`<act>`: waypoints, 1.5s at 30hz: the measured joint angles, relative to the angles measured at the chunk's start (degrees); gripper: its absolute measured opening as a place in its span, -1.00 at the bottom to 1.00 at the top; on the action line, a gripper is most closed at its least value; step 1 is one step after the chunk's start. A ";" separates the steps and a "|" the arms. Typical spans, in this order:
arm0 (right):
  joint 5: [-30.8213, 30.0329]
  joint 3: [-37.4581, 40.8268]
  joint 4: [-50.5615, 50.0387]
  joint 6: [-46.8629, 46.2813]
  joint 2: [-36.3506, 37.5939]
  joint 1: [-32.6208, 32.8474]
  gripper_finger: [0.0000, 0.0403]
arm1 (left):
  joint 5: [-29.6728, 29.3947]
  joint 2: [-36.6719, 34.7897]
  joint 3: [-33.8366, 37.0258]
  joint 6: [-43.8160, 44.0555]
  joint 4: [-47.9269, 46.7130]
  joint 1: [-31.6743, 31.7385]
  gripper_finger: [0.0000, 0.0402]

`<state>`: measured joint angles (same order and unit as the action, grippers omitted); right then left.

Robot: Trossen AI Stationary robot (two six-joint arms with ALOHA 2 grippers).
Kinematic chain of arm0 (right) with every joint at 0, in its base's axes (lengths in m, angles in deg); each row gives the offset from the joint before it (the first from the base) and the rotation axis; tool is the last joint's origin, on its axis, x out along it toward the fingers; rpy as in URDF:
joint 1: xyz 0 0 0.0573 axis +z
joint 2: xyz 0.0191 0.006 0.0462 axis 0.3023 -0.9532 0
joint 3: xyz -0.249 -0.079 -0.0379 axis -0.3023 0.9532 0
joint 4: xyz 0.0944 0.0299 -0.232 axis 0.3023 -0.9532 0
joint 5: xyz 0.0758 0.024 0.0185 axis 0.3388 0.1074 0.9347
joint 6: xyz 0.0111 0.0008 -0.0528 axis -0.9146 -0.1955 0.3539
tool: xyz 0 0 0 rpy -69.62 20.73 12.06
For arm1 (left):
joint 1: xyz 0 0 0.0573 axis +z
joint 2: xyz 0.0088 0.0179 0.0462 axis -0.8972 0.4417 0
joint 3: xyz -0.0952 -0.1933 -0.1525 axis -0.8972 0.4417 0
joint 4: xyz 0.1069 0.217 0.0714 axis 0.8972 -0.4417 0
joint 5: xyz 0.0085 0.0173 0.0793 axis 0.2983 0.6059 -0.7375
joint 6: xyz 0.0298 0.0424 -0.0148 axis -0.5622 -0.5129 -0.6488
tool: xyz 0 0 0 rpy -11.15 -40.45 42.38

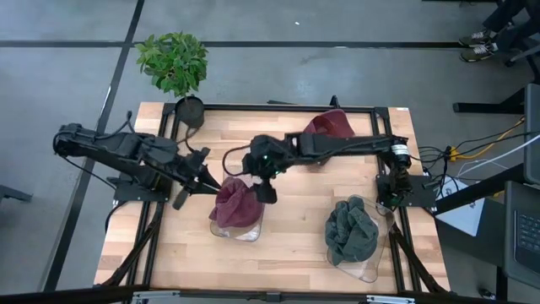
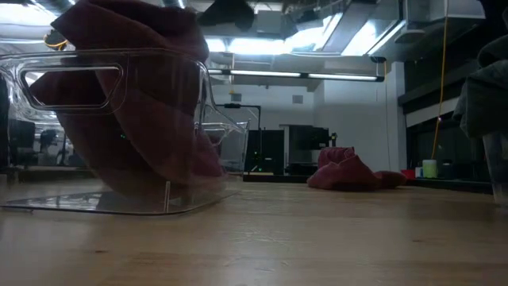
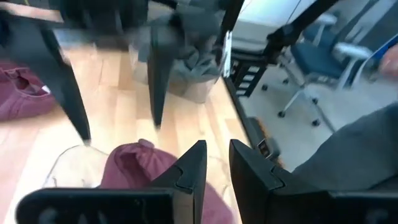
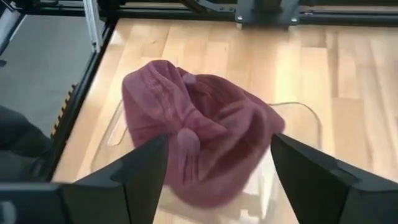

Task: Pick & Place hat
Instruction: Put the left red cap into the left transparent bin

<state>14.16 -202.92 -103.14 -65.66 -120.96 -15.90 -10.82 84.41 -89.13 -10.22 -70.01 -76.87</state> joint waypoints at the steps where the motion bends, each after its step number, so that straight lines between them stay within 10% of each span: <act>1: 0.13 -2.04 -2.60 -0.02 0.00 -0.35 0.38 | -0.23 0.86 0.00 -0.81 -0.04 0.00 -0.68; 20: 0.32 -19.47 -29.72 -4.97 0.07 -3.99 0.38 | -3.38 15.03 0.00 -10.33 8.40 4.49 -0.68; 37: -1.48 -19.45 -41.14 -4.41 0.22 -3.65 0.38 | -1.01 25.79 0.00 -3.96 -8.68 -0.44 -0.68; 45: -4.86 -19.43 -46.62 -3.24 0.22 -2.93 0.38 | -10.38 25.79 0.00 -0.79 -19.46 -0.16 -0.68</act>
<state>9.30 -222.35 -149.77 -68.91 -120.74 -18.83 -21.20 110.20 -89.13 -11.01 -89.48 -77.03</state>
